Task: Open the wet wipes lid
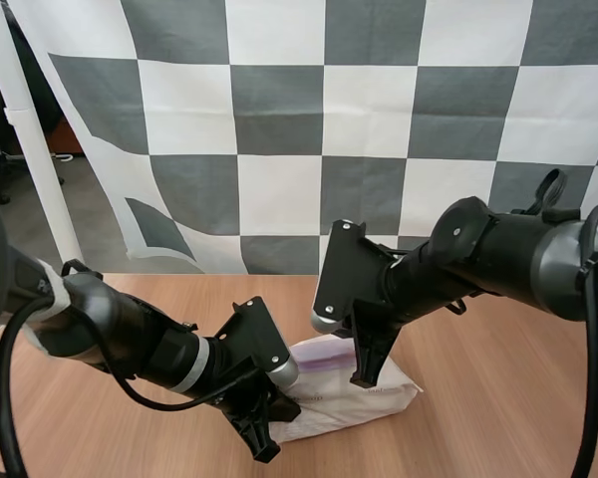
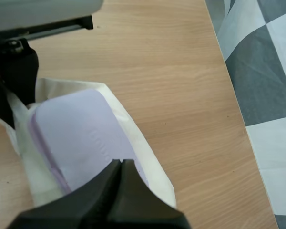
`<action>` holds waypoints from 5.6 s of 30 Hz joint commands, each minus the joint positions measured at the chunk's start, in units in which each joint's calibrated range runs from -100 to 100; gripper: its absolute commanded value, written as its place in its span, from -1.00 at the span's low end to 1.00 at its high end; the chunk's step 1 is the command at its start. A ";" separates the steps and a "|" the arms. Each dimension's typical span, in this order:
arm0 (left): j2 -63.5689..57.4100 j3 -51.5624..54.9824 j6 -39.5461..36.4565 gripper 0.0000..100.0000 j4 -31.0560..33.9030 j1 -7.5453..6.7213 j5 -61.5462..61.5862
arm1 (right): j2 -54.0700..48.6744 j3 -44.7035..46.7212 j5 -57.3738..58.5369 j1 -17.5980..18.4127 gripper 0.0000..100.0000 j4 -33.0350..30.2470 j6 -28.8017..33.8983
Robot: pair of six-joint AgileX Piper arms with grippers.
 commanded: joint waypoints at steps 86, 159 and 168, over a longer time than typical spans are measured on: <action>-8.91 -3.36 -4.26 1.00 7.89 0.73 10.34 | -35.79 -2.66 19.65 -1.82 -1.00 -12.24 36.20; -82.39 18.61 -113.95 -1.00 73.04 3.14 -38.28 | -58.80 38.06 -43.57 -6.13 -1.00 -10.74 54.98; -82.39 18.61 -122.68 -1.00 79.67 1.87 -37.10 | -58.80 38.06 -33.28 -7.77 -1.00 -23.33 69.62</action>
